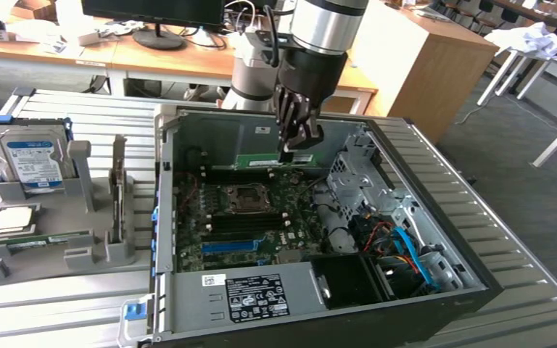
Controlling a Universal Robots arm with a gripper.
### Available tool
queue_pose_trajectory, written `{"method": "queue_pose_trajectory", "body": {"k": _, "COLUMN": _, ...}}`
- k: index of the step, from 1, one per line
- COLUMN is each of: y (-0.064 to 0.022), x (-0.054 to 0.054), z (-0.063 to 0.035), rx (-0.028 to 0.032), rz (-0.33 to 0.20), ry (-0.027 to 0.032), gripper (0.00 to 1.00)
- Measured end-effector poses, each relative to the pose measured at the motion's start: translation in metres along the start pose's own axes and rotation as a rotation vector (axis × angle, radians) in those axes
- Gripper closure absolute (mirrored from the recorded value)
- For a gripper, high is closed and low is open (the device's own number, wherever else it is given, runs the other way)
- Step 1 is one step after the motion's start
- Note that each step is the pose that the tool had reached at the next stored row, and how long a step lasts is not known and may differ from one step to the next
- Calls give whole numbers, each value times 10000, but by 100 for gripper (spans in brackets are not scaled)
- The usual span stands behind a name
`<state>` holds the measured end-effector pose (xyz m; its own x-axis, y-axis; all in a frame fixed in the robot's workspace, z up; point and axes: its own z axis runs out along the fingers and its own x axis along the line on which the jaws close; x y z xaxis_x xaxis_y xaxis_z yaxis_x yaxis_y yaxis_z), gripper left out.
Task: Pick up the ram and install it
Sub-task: 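Insert the ram into the slot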
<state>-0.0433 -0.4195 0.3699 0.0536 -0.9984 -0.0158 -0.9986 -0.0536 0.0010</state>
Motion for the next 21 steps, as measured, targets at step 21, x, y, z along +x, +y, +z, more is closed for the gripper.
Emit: {"method": "queue_pose_trajectory", "body": {"k": 21, "y": 0, "x": 1, "z": 71, "rx": 0, "rz": 0, "ry": 1, "gripper": 87}}
